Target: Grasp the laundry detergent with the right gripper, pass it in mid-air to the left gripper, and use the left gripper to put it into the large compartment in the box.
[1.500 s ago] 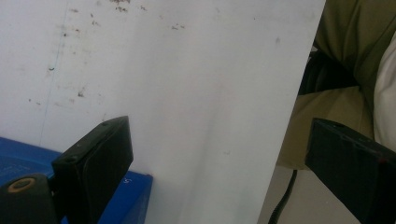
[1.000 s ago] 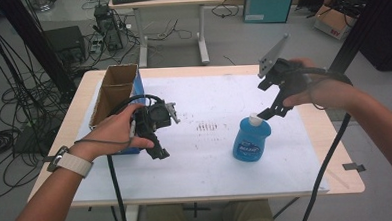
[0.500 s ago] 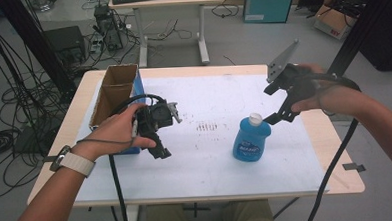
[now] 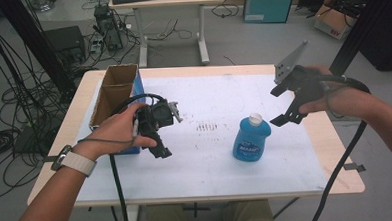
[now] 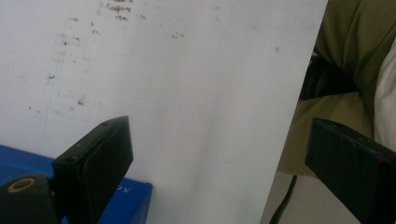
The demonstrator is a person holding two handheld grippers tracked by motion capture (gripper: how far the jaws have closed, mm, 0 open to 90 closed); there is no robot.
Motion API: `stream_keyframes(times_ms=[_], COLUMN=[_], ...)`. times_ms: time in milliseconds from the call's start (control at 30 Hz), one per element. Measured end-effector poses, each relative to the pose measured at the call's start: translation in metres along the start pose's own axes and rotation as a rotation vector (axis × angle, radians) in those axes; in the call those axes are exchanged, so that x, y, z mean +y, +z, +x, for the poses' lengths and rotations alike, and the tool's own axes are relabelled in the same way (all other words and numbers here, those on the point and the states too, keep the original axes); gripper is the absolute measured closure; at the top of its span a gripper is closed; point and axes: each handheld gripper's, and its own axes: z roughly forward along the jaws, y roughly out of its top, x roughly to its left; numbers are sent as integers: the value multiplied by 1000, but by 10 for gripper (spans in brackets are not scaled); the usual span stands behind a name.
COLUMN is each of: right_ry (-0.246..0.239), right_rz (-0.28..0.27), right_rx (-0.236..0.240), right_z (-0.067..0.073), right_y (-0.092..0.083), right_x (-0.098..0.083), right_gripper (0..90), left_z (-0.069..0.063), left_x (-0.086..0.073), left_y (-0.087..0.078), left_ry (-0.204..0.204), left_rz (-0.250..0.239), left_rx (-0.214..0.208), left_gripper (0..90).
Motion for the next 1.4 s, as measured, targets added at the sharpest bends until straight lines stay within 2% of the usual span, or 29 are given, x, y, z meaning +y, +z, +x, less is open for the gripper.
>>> stream_keyframes(times_ms=[300,567,633,1133,1400], right_ry=[10,17,29,23,42], right_rz=[-10,-3,-22,-30,-70], right_rx=[-9,-10,-6,-5,-7], right_z=[1,2,4,4,4], right_y=[2,8,11,31,41], right_x=[-11,-23,-28,-53,-68], right_gripper=[48,42,43,38,38], left_z=[0,0,0,1,1], left_x=[0,-1,-2,-3,-2], left_y=[1,3,3,7,10], left_ry=[2,-14,-13,-18,-21], left_rz=[-7,-16,-19,-28,-29], left_rx=[0,-2,0,-8,-14], left_gripper=[81,81,81,82,82])
